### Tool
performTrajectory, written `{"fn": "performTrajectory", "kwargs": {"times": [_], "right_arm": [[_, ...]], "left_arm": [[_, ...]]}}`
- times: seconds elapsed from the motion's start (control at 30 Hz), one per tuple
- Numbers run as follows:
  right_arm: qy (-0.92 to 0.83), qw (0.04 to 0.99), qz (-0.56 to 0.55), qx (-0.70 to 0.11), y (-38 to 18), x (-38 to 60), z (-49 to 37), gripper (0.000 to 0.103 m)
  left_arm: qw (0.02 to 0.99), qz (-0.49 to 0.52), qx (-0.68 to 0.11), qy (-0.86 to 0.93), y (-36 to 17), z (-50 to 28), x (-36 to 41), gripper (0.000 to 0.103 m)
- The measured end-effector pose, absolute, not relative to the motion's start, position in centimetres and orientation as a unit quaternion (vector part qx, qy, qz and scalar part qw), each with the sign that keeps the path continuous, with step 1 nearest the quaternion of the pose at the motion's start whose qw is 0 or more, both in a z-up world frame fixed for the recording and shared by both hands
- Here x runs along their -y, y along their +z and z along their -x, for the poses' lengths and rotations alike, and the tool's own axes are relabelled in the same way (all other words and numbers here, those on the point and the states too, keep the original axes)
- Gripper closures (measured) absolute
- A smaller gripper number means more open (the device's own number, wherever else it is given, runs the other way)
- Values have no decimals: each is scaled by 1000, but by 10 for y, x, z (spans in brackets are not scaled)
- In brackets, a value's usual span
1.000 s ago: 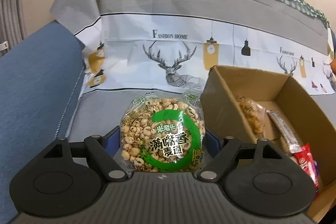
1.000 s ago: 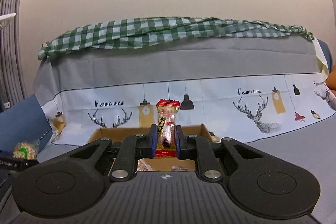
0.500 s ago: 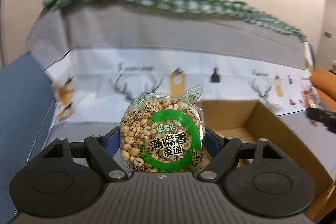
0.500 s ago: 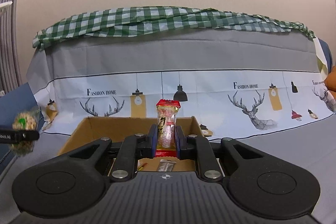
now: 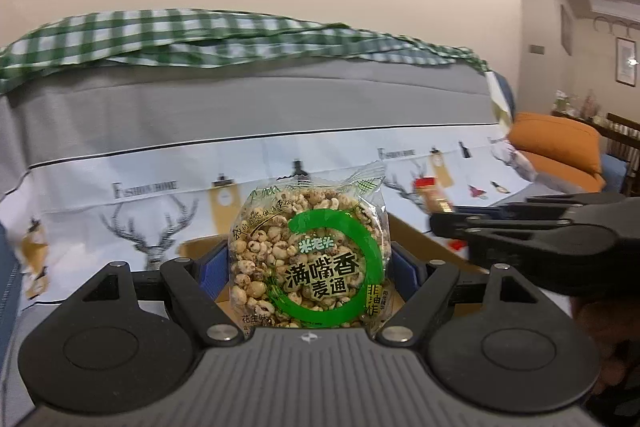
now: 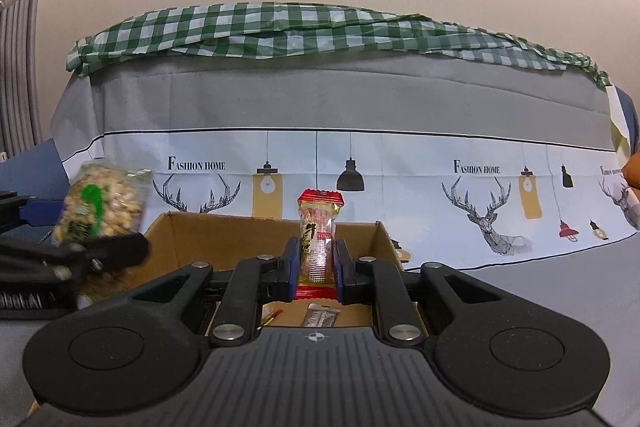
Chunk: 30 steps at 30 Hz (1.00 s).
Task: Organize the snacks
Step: 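Carry the grain cake with left tool while right tool carries red candy over box, then open both tools to drop the grain cake and red candy into the box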
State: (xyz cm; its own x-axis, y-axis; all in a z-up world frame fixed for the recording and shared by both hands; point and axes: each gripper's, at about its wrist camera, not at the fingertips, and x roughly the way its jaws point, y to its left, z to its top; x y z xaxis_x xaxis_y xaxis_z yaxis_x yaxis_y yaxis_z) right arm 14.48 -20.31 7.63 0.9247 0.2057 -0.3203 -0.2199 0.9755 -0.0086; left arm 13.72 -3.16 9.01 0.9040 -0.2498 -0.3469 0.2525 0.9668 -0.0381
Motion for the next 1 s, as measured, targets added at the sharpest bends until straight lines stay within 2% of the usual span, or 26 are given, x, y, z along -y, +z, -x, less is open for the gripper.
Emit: {"fn": "performTrajectory", "kwargs": {"times": [0.57,0.67,0.7,0.77,0.8,0.83,0.9,1.0], "right_arm": [[82,981,14,-176,75,199,-156,86],[85,979,16,-186,74,196,-160,85],[87,977,17,-195,72,196,-161,83],[66,977,30,-202,69,195,-164,60],[56,977,34,-201,68,196,-165,37],[48,978,33,-200,68,197,-165,24],[39,979,25,-198,69,203,-165,21],[34,979,19,-202,68,208,-163,6]], "left_arm": [[972,43,-197,-120,86,-166,34,19],[969,42,-210,-122,83,-171,33,13],[971,38,-210,-112,82,-172,32,5],[974,38,-201,-97,81,-172,27,1],[974,42,-201,-97,81,-172,24,0],[973,48,-203,-98,81,-172,20,0],[972,61,-206,-95,79,-170,14,0],[974,58,-204,-85,76,-163,11,0]]}}
